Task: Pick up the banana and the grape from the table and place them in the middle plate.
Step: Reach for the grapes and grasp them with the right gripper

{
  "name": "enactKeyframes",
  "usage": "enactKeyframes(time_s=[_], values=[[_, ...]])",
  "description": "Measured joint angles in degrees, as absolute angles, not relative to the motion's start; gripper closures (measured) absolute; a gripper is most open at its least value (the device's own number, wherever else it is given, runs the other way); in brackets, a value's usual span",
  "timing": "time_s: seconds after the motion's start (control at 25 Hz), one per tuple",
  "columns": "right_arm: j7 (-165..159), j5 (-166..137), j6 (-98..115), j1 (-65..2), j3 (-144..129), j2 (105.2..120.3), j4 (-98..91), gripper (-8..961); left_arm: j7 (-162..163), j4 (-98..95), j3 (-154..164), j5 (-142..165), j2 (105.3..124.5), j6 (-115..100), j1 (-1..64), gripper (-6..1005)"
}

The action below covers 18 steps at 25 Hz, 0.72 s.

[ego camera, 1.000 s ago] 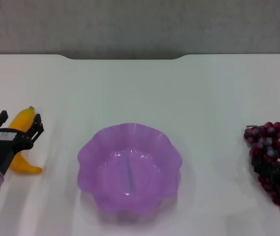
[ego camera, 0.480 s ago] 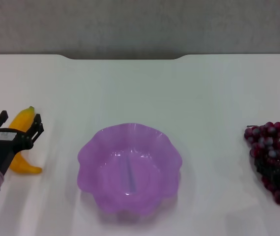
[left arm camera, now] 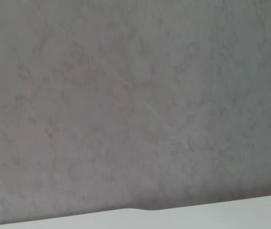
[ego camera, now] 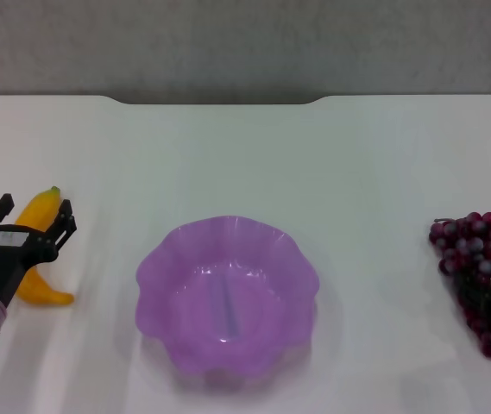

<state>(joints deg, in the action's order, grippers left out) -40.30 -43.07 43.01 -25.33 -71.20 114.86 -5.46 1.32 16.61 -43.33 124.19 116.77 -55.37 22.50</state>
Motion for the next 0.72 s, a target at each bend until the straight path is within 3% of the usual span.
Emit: enactKeyframes(time_s=[0.72], values=[[-41.04,-43.33,43.32,-25.77,-71.53,114.78,-5.45,432,1.32,16.54,-43.33,124.19,116.71,-55.37,22.59,106]])
